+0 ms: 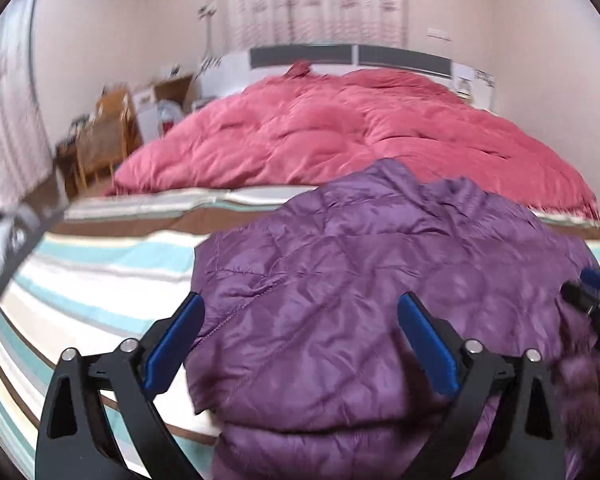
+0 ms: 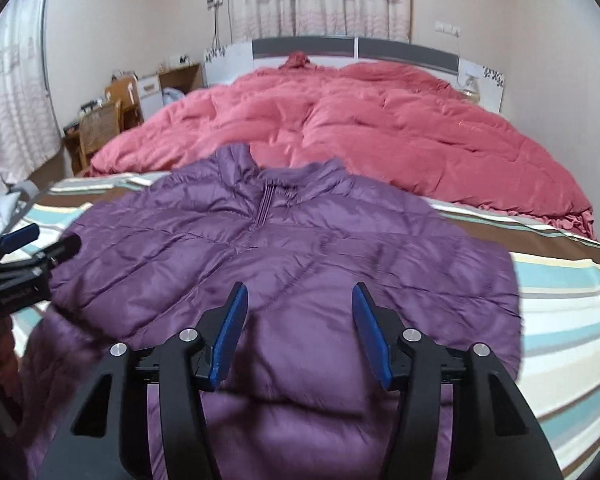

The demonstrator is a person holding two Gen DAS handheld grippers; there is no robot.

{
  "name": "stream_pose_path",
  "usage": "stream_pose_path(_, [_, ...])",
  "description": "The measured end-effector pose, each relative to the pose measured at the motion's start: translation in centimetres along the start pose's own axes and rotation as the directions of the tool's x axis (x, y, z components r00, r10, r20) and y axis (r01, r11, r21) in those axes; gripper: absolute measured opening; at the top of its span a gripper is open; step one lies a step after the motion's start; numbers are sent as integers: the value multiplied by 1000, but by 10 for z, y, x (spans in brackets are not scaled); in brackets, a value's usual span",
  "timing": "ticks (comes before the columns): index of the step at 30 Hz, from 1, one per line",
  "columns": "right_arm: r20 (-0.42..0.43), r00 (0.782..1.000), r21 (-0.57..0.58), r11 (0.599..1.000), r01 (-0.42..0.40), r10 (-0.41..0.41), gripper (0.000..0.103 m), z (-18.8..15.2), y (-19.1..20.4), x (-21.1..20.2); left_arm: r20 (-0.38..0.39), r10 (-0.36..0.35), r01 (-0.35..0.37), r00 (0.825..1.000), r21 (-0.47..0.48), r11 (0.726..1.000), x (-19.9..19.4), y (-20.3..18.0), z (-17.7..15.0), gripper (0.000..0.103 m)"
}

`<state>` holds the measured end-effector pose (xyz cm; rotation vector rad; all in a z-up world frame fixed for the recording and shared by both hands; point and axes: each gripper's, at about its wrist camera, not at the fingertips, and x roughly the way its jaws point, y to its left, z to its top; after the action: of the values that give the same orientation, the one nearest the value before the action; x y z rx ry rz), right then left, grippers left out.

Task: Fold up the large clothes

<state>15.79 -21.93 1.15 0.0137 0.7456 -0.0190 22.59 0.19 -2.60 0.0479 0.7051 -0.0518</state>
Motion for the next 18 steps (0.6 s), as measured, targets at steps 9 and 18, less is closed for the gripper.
stream_pose_path(9, [-98, 993, 57, 996, 64, -58, 54, -8, -28, 60, -145, 30, -39, 989, -60, 997, 87, 6, -3, 84])
stream_pose_path(18, [-86, 996, 88, 996, 16, -8, 54, -1, -37, 48, -121, 49, -59, 991, -75, 995, 65, 9, 6, 95])
